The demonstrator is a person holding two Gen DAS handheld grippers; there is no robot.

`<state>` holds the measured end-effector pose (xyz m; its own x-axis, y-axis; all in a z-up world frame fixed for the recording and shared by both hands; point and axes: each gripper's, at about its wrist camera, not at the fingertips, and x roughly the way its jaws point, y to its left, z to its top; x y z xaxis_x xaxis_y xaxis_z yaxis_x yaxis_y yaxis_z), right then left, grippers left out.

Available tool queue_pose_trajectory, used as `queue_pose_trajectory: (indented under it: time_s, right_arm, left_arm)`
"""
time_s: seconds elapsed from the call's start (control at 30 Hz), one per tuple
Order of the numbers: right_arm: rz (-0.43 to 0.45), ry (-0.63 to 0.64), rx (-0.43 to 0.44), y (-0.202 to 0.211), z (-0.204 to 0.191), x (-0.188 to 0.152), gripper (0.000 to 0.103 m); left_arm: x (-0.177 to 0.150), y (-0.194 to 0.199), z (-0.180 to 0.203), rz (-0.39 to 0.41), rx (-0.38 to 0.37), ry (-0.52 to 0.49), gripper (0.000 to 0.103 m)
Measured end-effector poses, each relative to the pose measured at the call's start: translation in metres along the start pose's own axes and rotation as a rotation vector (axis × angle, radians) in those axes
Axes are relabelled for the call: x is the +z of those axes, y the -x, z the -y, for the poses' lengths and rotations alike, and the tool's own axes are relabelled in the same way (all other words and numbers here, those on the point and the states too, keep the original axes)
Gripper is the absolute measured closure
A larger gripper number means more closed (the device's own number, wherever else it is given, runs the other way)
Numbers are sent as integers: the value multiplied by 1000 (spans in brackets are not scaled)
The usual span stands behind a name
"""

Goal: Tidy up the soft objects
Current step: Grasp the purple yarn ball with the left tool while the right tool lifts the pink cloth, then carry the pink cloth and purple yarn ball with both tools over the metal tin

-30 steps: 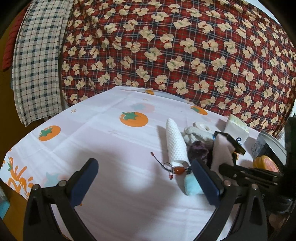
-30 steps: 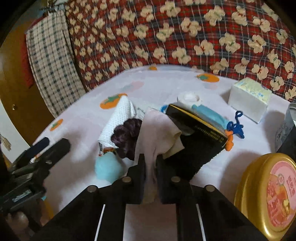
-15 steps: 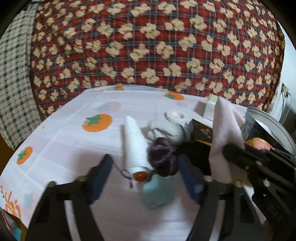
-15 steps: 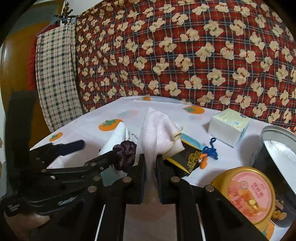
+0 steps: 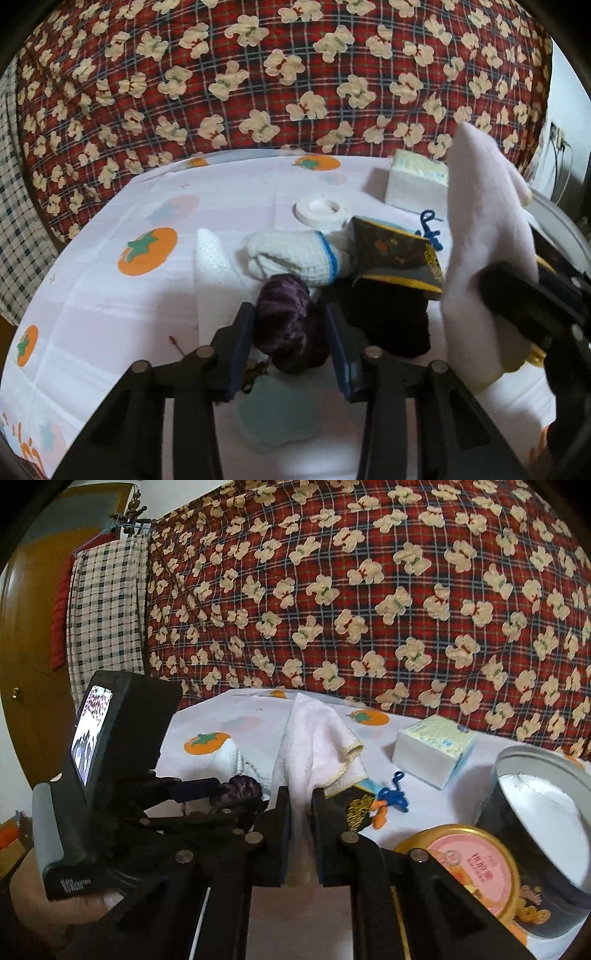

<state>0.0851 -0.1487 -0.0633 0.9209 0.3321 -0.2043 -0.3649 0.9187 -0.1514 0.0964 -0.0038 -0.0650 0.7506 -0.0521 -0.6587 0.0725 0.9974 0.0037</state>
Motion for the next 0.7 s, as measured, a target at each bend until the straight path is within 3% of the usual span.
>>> queue_pose_trajectory:
  time_s: [0.07,0.27,0.7]
  right_arm:
    - [10,0,-10,2,3,0,91]
    - [43,-3,-32,7,10,0,91]
    - [97,-29,-38,17,18,-1,91]
  left_arm:
    - [0,-5,-8,-35,-34,37,70]
    - [-2,0,-13,-15,-36,77,84]
    - [-5,29,-15,163,-4,75,86]
